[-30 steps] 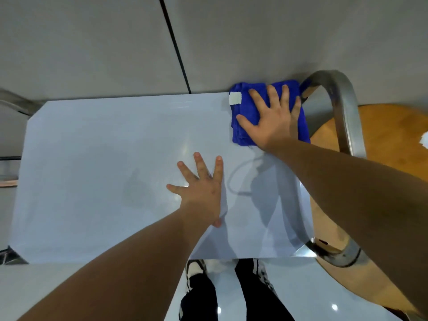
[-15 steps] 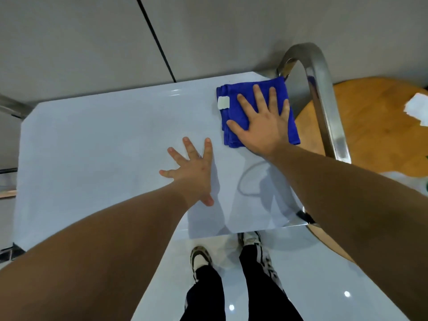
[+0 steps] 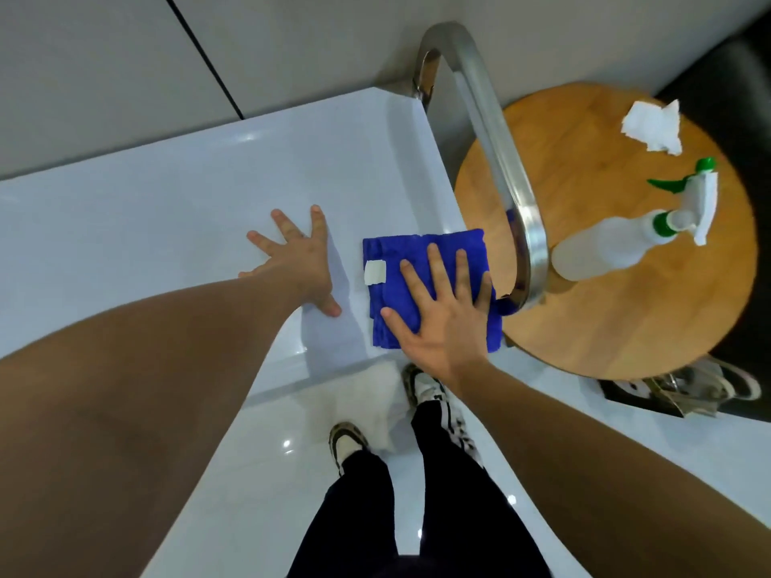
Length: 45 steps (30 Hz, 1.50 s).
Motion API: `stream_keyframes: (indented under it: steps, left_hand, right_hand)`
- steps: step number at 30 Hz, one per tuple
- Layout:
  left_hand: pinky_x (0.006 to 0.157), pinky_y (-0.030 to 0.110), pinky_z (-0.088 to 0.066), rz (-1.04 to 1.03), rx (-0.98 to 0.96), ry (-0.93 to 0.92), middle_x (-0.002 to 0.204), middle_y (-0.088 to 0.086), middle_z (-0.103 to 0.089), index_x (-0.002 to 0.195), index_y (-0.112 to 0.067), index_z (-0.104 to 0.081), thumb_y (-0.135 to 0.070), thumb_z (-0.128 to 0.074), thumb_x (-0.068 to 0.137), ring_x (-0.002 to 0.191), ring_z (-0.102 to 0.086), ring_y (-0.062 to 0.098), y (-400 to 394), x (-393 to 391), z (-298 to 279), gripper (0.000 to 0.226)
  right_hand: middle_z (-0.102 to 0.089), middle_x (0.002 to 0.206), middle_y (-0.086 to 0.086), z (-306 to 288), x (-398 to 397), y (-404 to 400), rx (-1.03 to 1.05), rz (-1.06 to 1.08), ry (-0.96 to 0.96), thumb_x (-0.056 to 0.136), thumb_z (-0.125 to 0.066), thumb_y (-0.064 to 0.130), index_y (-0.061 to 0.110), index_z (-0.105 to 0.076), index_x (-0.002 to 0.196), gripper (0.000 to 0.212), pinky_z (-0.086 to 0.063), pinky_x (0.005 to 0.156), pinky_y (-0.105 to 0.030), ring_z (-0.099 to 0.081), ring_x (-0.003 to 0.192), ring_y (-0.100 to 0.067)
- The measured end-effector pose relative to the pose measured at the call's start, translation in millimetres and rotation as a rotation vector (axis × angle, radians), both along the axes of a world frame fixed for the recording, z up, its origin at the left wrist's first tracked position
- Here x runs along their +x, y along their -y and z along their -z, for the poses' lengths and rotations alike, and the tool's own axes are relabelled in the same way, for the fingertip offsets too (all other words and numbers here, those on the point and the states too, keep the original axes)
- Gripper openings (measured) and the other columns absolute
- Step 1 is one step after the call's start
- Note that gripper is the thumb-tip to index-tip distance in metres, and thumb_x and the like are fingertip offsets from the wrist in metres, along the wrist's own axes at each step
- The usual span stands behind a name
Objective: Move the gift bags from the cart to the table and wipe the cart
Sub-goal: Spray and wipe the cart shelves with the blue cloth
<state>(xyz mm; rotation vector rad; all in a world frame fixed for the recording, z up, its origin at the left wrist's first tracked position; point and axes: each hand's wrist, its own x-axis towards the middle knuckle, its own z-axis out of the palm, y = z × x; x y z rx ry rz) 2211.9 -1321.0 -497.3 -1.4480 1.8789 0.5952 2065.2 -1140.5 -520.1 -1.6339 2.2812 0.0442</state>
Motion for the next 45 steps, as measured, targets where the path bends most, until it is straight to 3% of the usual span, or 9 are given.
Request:
stream_keyframes:
  steps: [5, 12, 15, 19, 22, 24, 27, 30, 45]
  left_hand:
    - [0.104, 0.085, -0.012, 0.011, -0.024, 0.000, 0.153, 0.035, 0.034, 0.144, -0.027, 0.042, -0.051, -0.099, 0.042, 0.142, 0.022, 0.061, 0, 0, 6, 0.176]
    - [0.105, 0.078, -0.025, -0.014, -0.044, -0.058, 0.160, 0.025, 0.028, 0.153, -0.036, 0.025, -0.021, -0.088, 0.068, 0.142, 0.009, 0.065, -1, 2, 0, 0.142]
    - [0.119, 0.061, -0.019, 0.094, -0.060, -0.094, 0.161, 0.033, 0.006, 0.159, -0.029, 0.014, -0.028, -0.087, 0.071, 0.145, -0.019, 0.055, 8, 15, -9, 0.133]
    - [0.099, 0.042, -0.044, 0.069, -0.177, -0.283, 0.138, 0.017, -0.048, 0.158, -0.017, -0.020, -0.021, -0.080, 0.078, 0.125, -0.049, 0.037, 19, 46, -19, 0.101]
    - [0.089, 0.045, -0.053, 0.001, -0.299, -0.310, 0.122, 0.019, -0.059, 0.142, -0.007, -0.044, -0.003, -0.072, 0.078, 0.112, -0.057, 0.040, 27, 72, -20, 0.071]
    - [0.088, 0.046, -0.052, -0.006, -0.330, -0.226, 0.135, 0.015, -0.051, 0.145, -0.012, -0.039, -0.014, -0.080, 0.075, 0.122, -0.051, 0.039, 29, 82, -18, 0.082]
    - [0.104, 0.063, -0.038, -0.101, -0.278, -0.084, 0.164, 0.007, -0.007, 0.158, -0.033, -0.011, -0.046, -0.089, 0.068, 0.148, -0.010, 0.046, 35, 88, -13, 0.119]
    - [0.110, 0.076, -0.021, -0.214, -0.186, -0.065, 0.167, 0.004, 0.017, 0.158, -0.042, 0.006, -0.054, -0.093, 0.059, 0.150, 0.010, 0.049, 51, 96, -10, 0.140]
    - [0.105, 0.083, -0.017, -0.222, -0.020, -0.043, 0.163, 0.012, 0.029, 0.155, -0.039, 0.022, -0.055, -0.093, 0.059, 0.146, 0.015, 0.058, 76, 96, -7, 0.150]
  right_hand:
    - [-0.017, 0.168, -0.003, 8, 34, -49, -0.127, 0.030, 0.037, 0.093, -0.040, 0.073, 0.037, -0.034, 0.155, 0.073, -0.007, 0.118, -0.069, -0.005, 0.154, -0.038]
    - [-0.010, 0.169, -0.008, 9, 75, -35, -0.024, -0.126, -0.003, 0.096, -0.026, 0.075, 0.038, -0.021, 0.158, 0.073, -0.006, 0.112, -0.077, 0.000, 0.152, -0.048]
    - [0.001, 0.170, -0.006, 4, 78, -14, 0.045, -0.152, 0.000, 0.093, -0.018, 0.080, 0.042, -0.010, 0.159, 0.077, 0.001, 0.112, -0.076, 0.009, 0.151, -0.047]
    - [0.019, 0.167, -0.005, 0, 78, 19, 0.117, -0.216, -0.004, 0.087, -0.010, 0.085, 0.045, 0.013, 0.156, 0.083, 0.009, 0.110, -0.075, 0.021, 0.148, -0.047]
    - [0.026, 0.165, -0.006, -1, 83, 45, 0.131, -0.225, -0.020, 0.085, -0.007, 0.087, 0.044, 0.020, 0.154, 0.086, 0.009, 0.109, -0.076, 0.025, 0.147, -0.047]
    - [0.029, 0.164, -0.004, 0, 84, 63, 0.138, -0.227, -0.020, 0.085, -0.007, 0.087, 0.044, 0.021, 0.154, 0.086, 0.010, 0.109, -0.075, 0.027, 0.147, -0.045]
    - [0.023, 0.166, -0.002, 3, 82, 92, 0.090, -0.218, -0.021, 0.085, -0.010, 0.087, 0.045, 0.016, 0.155, 0.086, 0.009, 0.112, -0.074, 0.024, 0.149, -0.043]
    - [0.017, 0.168, -0.001, 9, 81, 123, 0.040, -0.206, -0.029, 0.085, -0.013, 0.087, 0.045, 0.011, 0.157, 0.086, 0.005, 0.113, -0.074, 0.018, 0.151, -0.043]
    - [-0.004, 0.169, -0.005, 18, 80, 281, -0.098, -0.097, -0.124, 0.087, -0.018, 0.083, 0.042, -0.007, 0.158, 0.083, -0.002, 0.116, -0.072, 0.000, 0.153, -0.043]
